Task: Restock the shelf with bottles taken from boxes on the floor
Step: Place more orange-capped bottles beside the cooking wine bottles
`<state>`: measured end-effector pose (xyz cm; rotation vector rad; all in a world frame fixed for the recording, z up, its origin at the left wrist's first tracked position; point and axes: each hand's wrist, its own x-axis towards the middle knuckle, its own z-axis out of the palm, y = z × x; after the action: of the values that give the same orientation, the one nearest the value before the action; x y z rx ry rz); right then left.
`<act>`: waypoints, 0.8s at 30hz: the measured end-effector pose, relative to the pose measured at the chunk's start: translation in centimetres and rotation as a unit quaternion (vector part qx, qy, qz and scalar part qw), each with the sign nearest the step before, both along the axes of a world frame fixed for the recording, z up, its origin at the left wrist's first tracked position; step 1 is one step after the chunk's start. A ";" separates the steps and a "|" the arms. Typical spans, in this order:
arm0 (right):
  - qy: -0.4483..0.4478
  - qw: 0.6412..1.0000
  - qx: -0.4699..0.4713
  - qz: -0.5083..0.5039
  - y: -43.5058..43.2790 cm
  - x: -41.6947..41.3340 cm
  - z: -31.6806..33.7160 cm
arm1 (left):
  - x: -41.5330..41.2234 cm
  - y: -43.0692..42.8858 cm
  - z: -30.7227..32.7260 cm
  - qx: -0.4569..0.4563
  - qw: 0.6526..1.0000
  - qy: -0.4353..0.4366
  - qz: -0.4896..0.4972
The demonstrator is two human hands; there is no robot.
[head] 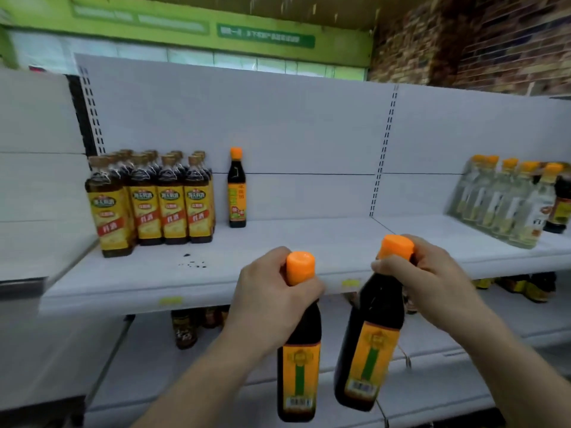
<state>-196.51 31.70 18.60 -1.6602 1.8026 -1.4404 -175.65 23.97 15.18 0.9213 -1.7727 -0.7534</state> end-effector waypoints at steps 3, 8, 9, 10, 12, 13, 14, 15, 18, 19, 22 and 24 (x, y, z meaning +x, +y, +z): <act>-0.013 1.000 -0.011 0.021 -1.4 1.1 1.6 | 1.1 -0.8 1.4 -0.023 1.000 0.002 0.021; -0.006 0.999 -0.034 0.039 -4.5 1.4 3.3 | 1.7 -2.8 3.4 -0.048 0.998 0.020 0.027; -0.007 0.998 -0.038 0.043 -5.2 1.2 3.6 | 1.6 -3.4 3.8 -0.054 0.998 0.022 0.029; -0.006 0.998 -0.042 0.045 -6.1 1.0 3.9 | 1.5 -3.9 4.1 -0.058 0.997 0.024 0.033; -0.011 0.997 -0.054 0.052 -7.8 0.3 4.4 | 1.2 -5.1 4.8 -0.062 0.997 0.025 0.043; -0.018 0.996 -0.061 0.061 -8.7 0.0 4.7 | 0.9 -5.8 5.2 -0.064 0.996 0.027 0.047; -0.023 0.995 -0.068 0.070 -9.6 -0.4 5.0 | 0.6 -6.4 5.6 -0.068 0.996 0.029 0.051; -0.028 0.994 -0.074 0.081 -10.6 -0.8 5.3 | 0.3 -7.0 6.1 -0.073 0.995 0.031 0.056; -0.047 0.989 -0.079 0.114 -13.6 -2.0 6.2 | -1.1 -8.8 7.6 -0.082 0.993 0.033 0.077; -0.049 0.988 -0.080 0.124 -14.7 -2.5 6.6 | -1.5 -9.5 8.1 -0.083 0.993 0.034 0.083; -0.050 0.983 -0.086 0.154 -17.9 -3.9 7.5 | -2.8 -11.6 9.4 -0.078 0.991 0.037 0.105; -0.049 0.979 -0.087 0.176 -20.0 -4.5 8.0 | -3.4 -13.2 9.9 -0.081 0.989 0.042 0.117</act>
<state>-201.02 11.74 26.62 -1.8429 1.2807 -1.5195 -179.07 10.78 25.10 0.9540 -1.5926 -0.4829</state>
